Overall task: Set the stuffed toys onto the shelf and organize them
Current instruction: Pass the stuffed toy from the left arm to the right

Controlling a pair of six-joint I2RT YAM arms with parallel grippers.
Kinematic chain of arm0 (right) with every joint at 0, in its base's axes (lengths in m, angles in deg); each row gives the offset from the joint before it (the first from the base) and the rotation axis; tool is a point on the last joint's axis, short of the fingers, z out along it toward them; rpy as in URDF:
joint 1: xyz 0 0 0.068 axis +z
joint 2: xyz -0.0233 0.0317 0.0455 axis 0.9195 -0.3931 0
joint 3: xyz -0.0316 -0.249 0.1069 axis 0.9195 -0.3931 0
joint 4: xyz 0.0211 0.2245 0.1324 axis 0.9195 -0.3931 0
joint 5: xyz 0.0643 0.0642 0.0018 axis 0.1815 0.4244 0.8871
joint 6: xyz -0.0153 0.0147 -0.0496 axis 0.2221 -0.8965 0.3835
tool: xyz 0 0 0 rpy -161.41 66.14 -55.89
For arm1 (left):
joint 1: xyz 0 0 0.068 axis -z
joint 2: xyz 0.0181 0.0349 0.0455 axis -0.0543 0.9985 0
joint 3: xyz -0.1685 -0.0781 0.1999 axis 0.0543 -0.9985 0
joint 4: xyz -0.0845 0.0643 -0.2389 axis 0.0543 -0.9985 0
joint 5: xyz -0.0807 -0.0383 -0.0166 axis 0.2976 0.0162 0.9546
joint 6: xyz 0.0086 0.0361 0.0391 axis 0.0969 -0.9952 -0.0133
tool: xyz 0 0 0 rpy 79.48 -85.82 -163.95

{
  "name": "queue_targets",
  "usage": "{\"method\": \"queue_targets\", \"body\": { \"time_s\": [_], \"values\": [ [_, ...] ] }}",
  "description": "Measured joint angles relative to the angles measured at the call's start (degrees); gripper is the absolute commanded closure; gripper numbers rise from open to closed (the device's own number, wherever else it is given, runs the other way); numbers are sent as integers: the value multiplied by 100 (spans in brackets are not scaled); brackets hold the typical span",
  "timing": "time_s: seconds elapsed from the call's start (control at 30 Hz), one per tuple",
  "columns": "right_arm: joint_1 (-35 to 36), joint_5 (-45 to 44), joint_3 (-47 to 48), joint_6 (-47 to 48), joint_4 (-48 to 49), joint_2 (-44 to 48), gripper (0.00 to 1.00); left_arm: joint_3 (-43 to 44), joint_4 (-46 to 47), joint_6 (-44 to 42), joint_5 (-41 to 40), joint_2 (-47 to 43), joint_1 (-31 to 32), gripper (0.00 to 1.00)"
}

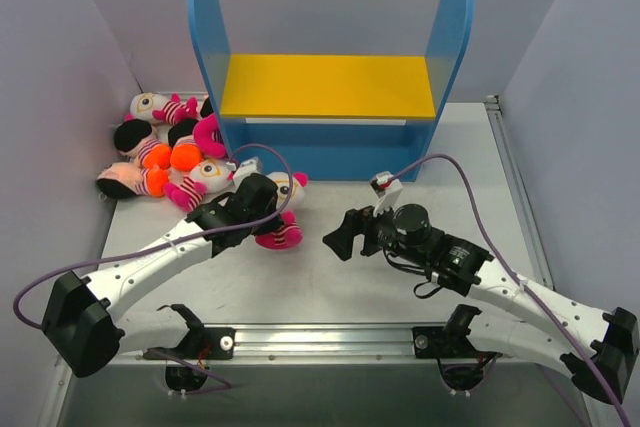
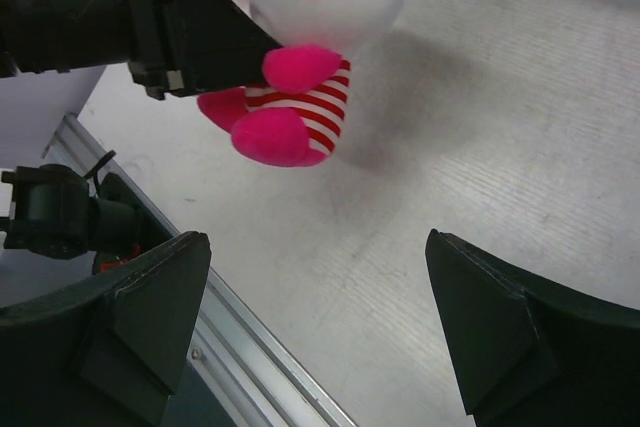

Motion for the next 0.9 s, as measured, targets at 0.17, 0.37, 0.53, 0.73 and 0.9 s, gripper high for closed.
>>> {"method": "queue_targets", "body": {
  "time_s": [0.17,0.37,0.53,0.73,0.9],
  "values": [
    [715,-688,-232,-310,691,-17,10,116,247,186,-308,149,286,97],
    [1134,-1163,-295,-494,1342,-446,11,144,337,345,-544,199,616,98],
    [1287,-1443,-315,-621,1665,-973,14,214,369,426,-686,199,804,98],
    [1303,-1613,-498,-717,2055,-1263,19,240,402,527,-785,199,1058,97],
    [1307,-1698,-581,-780,2286,-1394,30,240,415,584,-811,199,1193,97]
  ]
}}
